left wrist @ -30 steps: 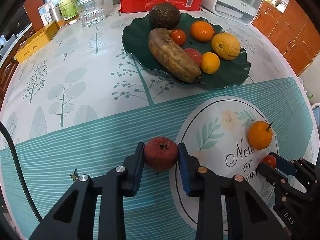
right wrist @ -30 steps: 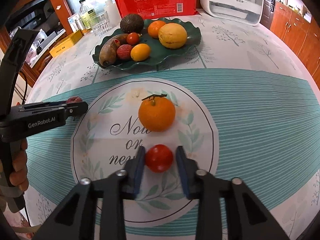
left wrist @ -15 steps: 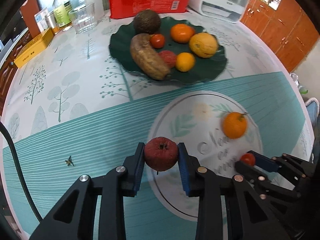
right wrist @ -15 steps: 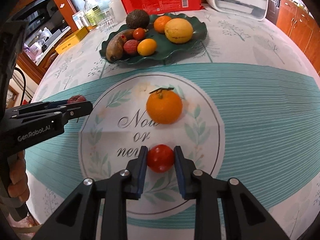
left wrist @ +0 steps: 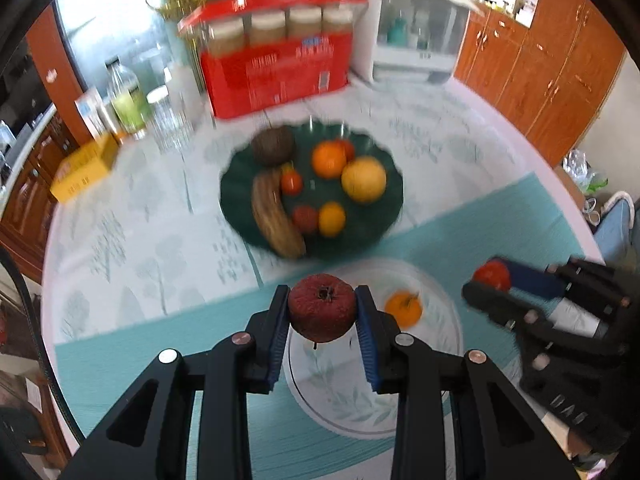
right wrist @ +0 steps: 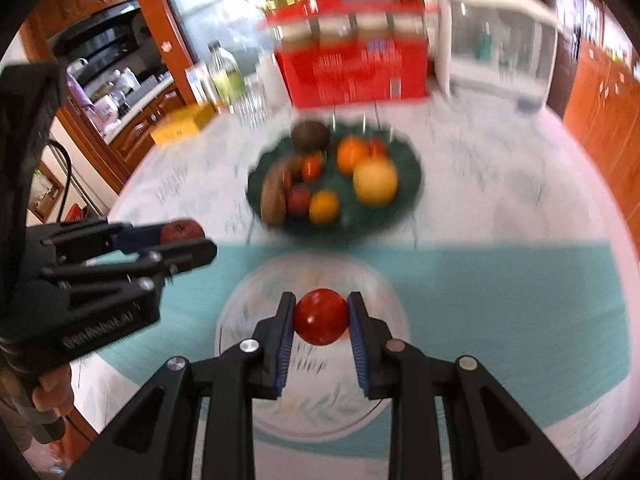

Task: Organize fruits
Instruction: 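Carry the apple in the left tool while the right tool carries the tomato to the green plate, then lower the apple onto the green plate and open the left tool while the right tool releases the tomato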

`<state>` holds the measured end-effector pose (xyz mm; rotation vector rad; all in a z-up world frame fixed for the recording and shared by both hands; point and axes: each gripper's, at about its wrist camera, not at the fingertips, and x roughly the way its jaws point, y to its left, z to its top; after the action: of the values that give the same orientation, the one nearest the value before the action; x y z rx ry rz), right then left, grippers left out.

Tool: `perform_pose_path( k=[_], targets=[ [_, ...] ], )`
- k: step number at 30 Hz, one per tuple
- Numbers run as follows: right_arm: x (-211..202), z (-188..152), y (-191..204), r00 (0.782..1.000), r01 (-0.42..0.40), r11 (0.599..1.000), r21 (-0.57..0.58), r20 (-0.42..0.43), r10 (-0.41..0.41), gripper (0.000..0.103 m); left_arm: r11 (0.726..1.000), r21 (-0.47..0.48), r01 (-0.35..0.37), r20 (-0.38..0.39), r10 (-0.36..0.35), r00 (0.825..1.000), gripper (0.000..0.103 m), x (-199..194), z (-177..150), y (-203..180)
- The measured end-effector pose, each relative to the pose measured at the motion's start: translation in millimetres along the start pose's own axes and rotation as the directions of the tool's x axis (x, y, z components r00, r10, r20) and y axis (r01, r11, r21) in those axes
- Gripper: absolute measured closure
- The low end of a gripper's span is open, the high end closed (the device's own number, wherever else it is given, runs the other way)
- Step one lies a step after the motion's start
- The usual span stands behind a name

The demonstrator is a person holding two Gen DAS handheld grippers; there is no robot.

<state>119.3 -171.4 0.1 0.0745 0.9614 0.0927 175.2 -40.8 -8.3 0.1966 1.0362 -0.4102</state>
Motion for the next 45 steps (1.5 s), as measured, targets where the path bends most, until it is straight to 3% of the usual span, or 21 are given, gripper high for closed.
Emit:
perform_pose_path(
  k=[5, 10, 14, 19, 26, 33, 45],
  targets=[
    [-38.0, 61.3, -4.8, 0.997, 0.000, 0.998, -0.062, 0.083, 0.005, 0.077, 1.000, -0.008, -0.029, 0.080, 0.030, 0.996, 0.073, -35.7, 41.1, -1.4],
    [-55.3, 119.6, -11.2, 0.994, -0.021, 0.996, -0.092, 0.108, 0.031, 0.077, 0.997, -0.035, -0.070, 0.128, 0.074, 0.989, 0.073, -52.1, 79.3, -0.3],
    [-45.1, 154.6, -17.3, 0.994, -0.020, 0.994, -0.109, 0.106, 0.032, 0.077, 0.993, -0.064, -0.104, 0.144, 0.112, 0.983, 0.073, -48.8, 106.2, 2.6],
    [-1.7, 182.3, -31.5, 0.998, -0.050, 0.995, -0.082, 0.045, 0.054, 0.077, 0.982, -0.135, -0.133, 0.113, 0.148, 0.982, 0.073, -17.2, 134.0, 15.5],
    [76.0, 180.0, -45.6, 0.991, -0.100, 0.994, -0.050, -0.094, 0.095, 0.077, 0.958, -0.246, -0.146, 0.010, 0.154, 0.988, 0.073, 51.8, 133.9, 34.6],
    [147.5, 154.9, -46.8, 0.967, -0.139, 0.989, -0.055, -0.224, 0.124, 0.077, 0.936, -0.306, -0.175, -0.096, 0.153, 0.984, 0.073, 115.6, 111.3, 49.9],
    [206.1, 132.6, -42.3, 0.939, -0.167, 0.984, -0.068, -0.317, 0.137, 0.077, 0.935, -0.299, -0.191, -0.163, 0.147, 0.976, 0.072, 166.2, 93.6, 54.3]
  ],
)
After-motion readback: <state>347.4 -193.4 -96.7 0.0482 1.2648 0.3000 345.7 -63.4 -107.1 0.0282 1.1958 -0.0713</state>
